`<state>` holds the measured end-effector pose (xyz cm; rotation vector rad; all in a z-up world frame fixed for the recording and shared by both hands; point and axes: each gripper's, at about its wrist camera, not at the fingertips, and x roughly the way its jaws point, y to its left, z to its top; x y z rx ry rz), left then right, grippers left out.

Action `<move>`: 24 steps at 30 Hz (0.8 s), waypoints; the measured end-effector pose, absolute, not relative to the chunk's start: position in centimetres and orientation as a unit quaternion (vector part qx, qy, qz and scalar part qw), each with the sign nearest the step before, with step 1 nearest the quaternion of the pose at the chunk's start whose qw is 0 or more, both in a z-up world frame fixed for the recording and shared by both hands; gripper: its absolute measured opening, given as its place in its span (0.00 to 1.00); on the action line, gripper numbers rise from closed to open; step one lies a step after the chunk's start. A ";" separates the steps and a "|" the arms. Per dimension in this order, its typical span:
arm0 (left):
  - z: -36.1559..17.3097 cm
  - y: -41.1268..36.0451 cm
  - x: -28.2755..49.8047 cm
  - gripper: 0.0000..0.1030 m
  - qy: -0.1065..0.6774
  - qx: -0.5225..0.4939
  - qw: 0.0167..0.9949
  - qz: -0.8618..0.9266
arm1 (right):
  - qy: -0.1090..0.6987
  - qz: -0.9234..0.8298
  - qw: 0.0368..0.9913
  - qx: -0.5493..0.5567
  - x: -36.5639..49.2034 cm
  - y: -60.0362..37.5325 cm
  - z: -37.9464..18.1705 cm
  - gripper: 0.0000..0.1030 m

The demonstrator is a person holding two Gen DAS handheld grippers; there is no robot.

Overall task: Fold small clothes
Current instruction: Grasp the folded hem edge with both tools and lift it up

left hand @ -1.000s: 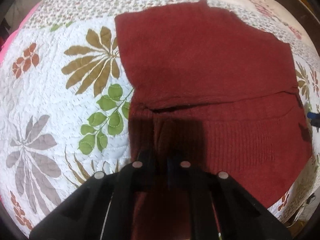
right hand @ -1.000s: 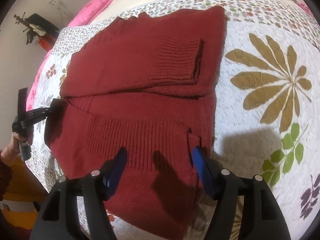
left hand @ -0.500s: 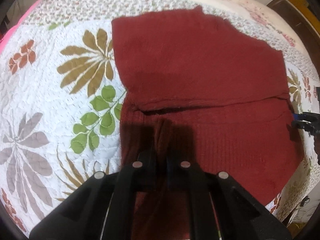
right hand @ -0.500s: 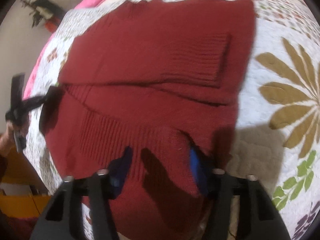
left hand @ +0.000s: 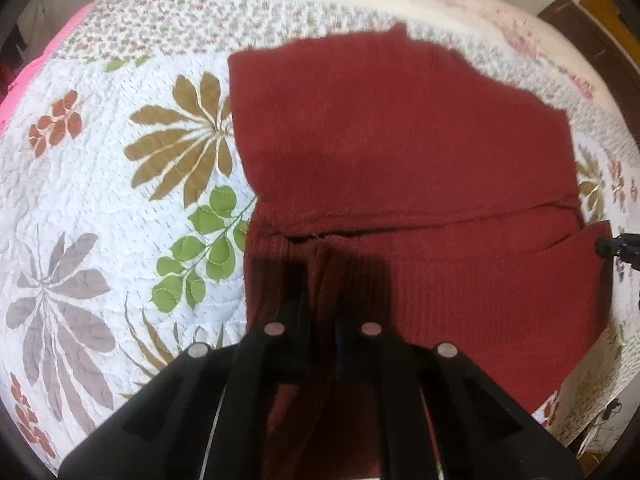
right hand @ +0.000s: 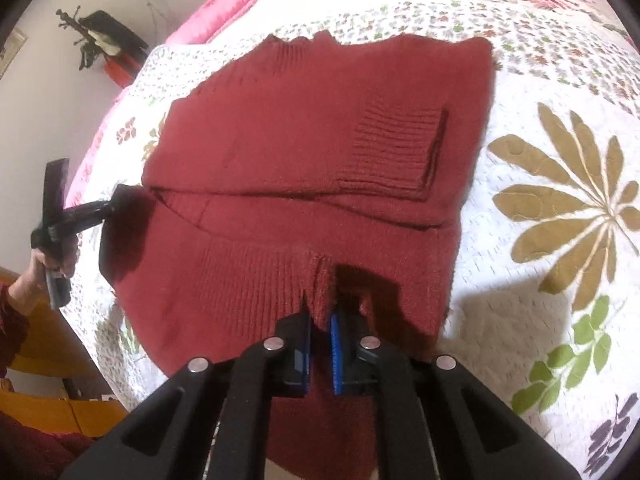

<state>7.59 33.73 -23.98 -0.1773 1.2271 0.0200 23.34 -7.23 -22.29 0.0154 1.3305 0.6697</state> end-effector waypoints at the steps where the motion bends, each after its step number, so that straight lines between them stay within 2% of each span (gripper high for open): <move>1: -23.8 33.6 7.4 0.06 0.572 -0.082 0.816 0.008 | 0.606 0.305 0.735 0.006 23.2 -7.3 -22.3 0.07; 10: -20.6 33.9 7.9 0.06 0.535 -0.100 0.839 0.007 | 0.591 0.312 0.744 0.024 23.5 -7.3 -20.4 0.07; 18: -17.1 34.1 12.6 0.06 0.487 -0.104 0.867 0.003 | 0.548 0.317 0.772 0.045 27.2 -8.0 -16.0 0.07; 24: -16.0 35.2 18.2 0.06 0.461 -0.119 0.879 0.030 | 0.519 0.296 0.801 0.048 33.2 -8.0 -13.5 0.07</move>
